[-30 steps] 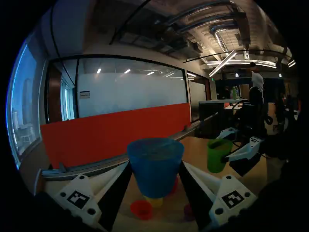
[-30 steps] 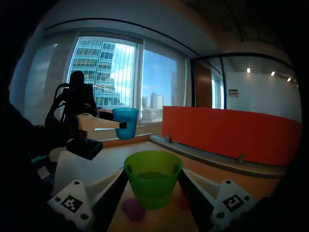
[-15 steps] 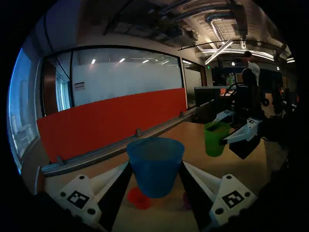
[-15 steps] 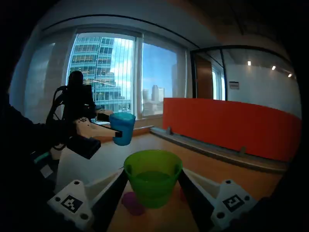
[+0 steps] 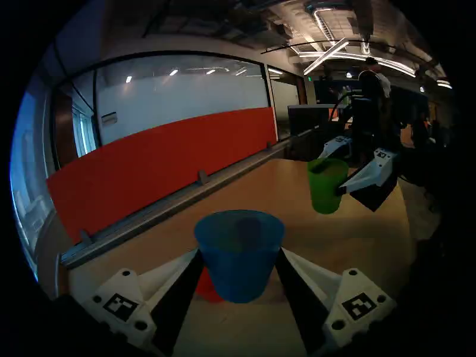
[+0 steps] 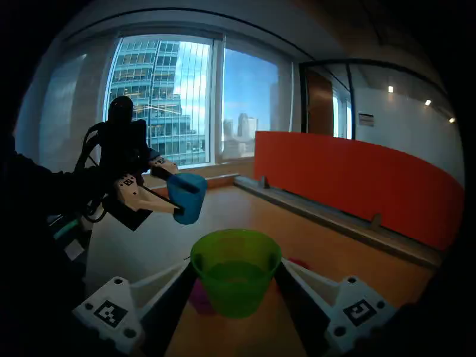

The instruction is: Pour water

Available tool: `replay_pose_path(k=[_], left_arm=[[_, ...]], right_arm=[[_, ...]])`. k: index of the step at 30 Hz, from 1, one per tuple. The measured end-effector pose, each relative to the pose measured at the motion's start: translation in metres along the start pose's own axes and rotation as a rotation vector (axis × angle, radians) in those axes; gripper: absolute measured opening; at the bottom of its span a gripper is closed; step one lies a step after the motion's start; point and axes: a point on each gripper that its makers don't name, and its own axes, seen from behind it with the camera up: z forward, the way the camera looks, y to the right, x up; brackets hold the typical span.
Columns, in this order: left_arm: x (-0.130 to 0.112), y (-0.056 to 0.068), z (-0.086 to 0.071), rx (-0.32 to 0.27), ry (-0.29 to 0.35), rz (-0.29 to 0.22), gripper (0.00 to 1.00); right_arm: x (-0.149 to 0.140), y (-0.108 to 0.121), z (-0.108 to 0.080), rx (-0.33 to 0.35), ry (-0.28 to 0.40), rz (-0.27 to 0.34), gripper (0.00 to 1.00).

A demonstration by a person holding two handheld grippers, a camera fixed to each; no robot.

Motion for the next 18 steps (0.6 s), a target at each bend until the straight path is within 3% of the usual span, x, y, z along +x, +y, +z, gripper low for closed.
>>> replay_pose_path(k=[11, 18], left_arm=[[-0.038, 0.011, 0.009, -0.073, -0.114, 0.036, 0.82], [-0.056, 0.018, 0.013, -0.105, -0.171, 0.055, 0.82]], right_arm=[[-0.025, 0.003, 0.004, 0.022, -0.073, -0.004, 0.90], [-0.029, 0.009, 0.008, 0.025, -0.083, 0.010, 0.90]])
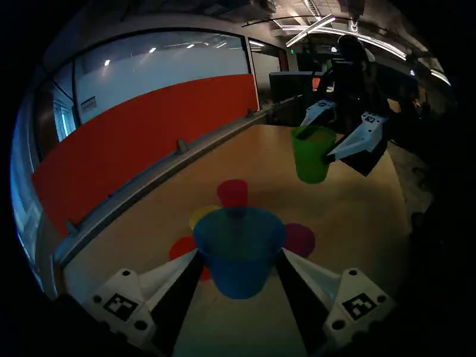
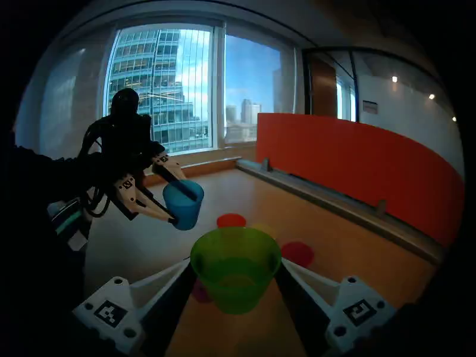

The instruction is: Pour water

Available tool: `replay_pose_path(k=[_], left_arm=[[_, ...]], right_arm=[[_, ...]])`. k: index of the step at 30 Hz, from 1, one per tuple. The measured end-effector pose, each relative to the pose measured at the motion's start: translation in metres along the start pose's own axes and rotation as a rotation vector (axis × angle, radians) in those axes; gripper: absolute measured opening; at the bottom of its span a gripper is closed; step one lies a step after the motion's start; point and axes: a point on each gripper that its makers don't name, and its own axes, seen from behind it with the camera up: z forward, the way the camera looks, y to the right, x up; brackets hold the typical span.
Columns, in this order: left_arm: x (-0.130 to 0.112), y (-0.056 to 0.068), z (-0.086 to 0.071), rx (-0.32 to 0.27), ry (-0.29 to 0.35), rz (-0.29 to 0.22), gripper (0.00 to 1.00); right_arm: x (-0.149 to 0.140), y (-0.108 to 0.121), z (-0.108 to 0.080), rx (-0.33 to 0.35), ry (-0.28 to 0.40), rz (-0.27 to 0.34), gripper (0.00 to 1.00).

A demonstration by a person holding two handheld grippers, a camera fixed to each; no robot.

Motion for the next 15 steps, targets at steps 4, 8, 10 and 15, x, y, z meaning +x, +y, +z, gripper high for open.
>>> replay_pose_path(k=[4, 8, 10, 15], left_arm=[[-0.009, 0.002, 0.003, -0.018, -0.033, 0.003, 0.82], [-0.021, 0.004, 0.008, -0.032, -0.075, 0.014, 0.82], [-0.026, 0.006, 0.011, -0.040, -0.094, 0.022, 0.82], [-0.040, 0.013, 0.019, -0.063, -0.138, 0.038, 0.82]], right_arm=[[-0.006, 0.002, 0.001, 0.003, -0.015, 0.001, 0.90], [-0.014, 0.004, 0.003, 0.007, -0.038, -0.001, 0.90], [-0.018, 0.004, 0.005, 0.010, -0.050, -0.001, 0.90], [-0.031, 0.005, 0.010, 0.015, -0.084, -0.001, 0.90]])
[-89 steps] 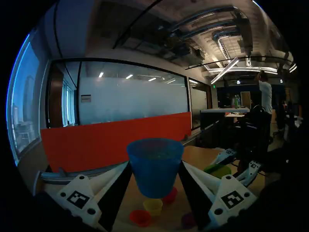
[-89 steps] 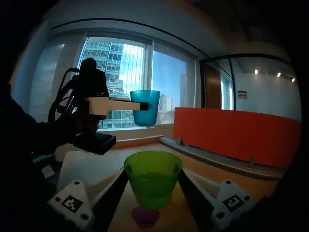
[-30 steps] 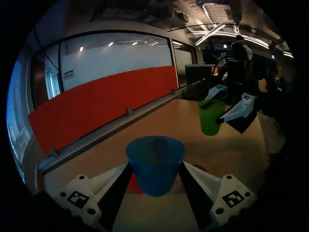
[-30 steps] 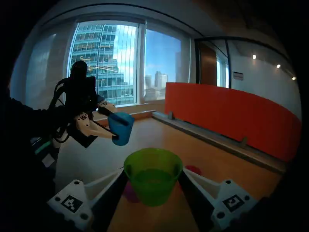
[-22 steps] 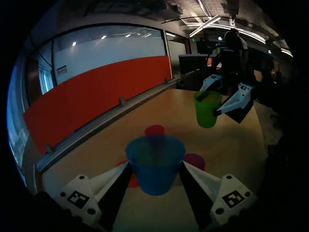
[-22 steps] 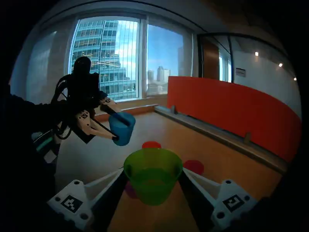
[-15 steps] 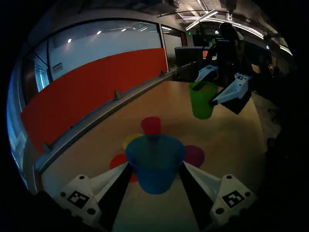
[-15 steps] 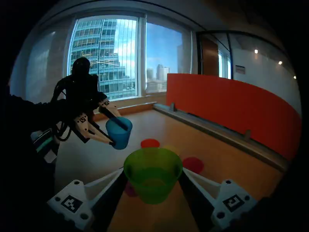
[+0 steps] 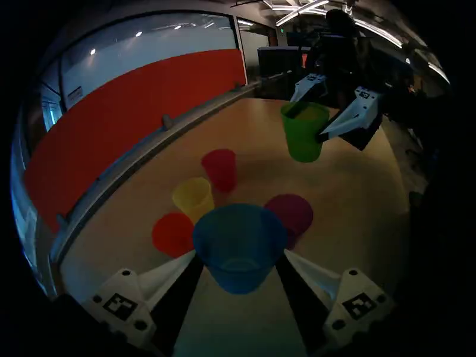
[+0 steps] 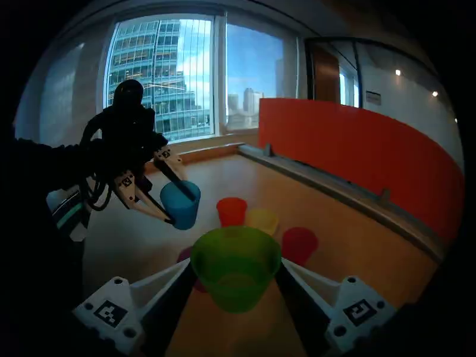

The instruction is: Pour water

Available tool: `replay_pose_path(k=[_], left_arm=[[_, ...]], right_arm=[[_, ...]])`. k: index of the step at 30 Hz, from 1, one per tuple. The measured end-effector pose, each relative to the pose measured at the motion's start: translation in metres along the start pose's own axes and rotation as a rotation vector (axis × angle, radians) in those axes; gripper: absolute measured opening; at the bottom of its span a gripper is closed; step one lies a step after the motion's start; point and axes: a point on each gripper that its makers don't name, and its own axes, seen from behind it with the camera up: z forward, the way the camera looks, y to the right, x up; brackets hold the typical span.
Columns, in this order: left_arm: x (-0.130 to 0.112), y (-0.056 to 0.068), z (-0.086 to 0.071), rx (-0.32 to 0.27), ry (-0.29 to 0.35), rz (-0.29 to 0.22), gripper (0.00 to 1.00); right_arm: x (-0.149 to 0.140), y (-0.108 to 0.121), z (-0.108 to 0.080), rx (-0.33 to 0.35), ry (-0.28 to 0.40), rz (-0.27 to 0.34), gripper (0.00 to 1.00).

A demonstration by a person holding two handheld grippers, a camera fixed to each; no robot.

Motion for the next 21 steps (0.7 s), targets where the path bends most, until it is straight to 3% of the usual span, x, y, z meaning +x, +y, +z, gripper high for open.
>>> replay_pose_path(k=[21], left_arm=[[-0.045, 0.020, 0.033, -0.095, -0.094, 0.002, 0.82]], right_arm=[[-0.060, -0.002, 0.032, 0.022, -0.114, 0.032, 0.89]])
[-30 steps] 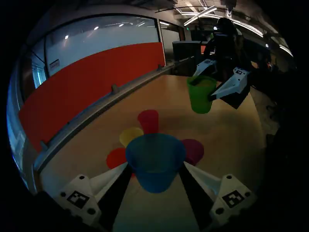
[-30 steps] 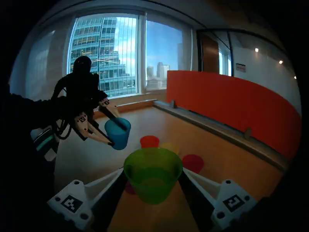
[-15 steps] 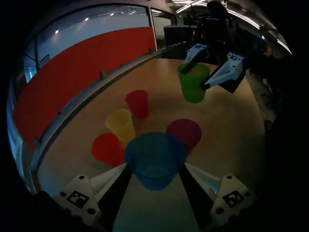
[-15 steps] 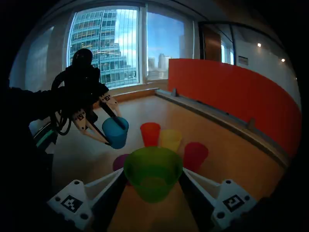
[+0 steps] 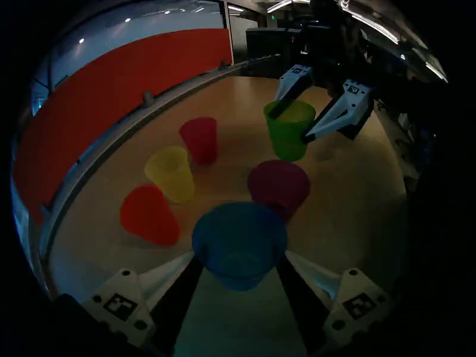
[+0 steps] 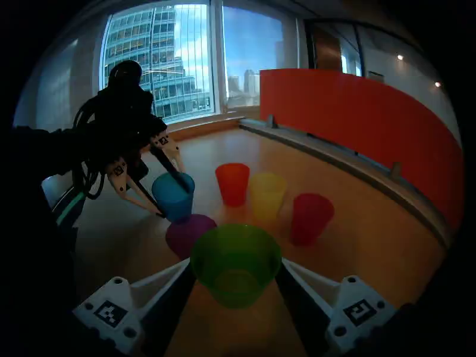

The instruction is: Pour water

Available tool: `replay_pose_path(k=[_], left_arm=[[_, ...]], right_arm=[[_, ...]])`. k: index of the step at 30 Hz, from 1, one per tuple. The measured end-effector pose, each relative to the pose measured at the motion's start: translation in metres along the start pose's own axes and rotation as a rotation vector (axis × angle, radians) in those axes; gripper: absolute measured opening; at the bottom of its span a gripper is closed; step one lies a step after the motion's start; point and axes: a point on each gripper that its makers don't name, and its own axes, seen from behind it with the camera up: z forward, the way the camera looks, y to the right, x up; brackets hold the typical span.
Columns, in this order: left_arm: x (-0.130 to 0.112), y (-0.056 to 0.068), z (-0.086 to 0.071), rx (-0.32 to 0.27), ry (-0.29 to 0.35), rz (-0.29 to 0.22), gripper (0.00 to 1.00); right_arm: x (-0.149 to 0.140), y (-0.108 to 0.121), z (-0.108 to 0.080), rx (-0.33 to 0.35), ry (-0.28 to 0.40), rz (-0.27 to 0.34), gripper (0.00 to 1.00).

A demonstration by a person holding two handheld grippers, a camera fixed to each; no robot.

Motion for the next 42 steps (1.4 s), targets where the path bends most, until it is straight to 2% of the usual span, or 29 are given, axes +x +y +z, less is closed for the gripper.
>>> replay_pose_path(k=[15, 30, 42], left_arm=[[-0.016, 0.011, 0.017, -0.044, -0.016, -0.015, 0.82], [-0.028, 0.017, 0.016, -0.053, -0.025, -0.029, 0.82], [-0.031, 0.016, 0.016, -0.054, -0.038, -0.050, 0.82]], right_arm=[[-0.030, -0.005, 0.017, 0.004, -0.054, 0.005, 0.90], [-0.043, -0.009, 0.020, -0.004, -0.074, 0.009, 0.90], [-0.049, -0.011, 0.020, -0.012, -0.078, 0.002, 0.91]])
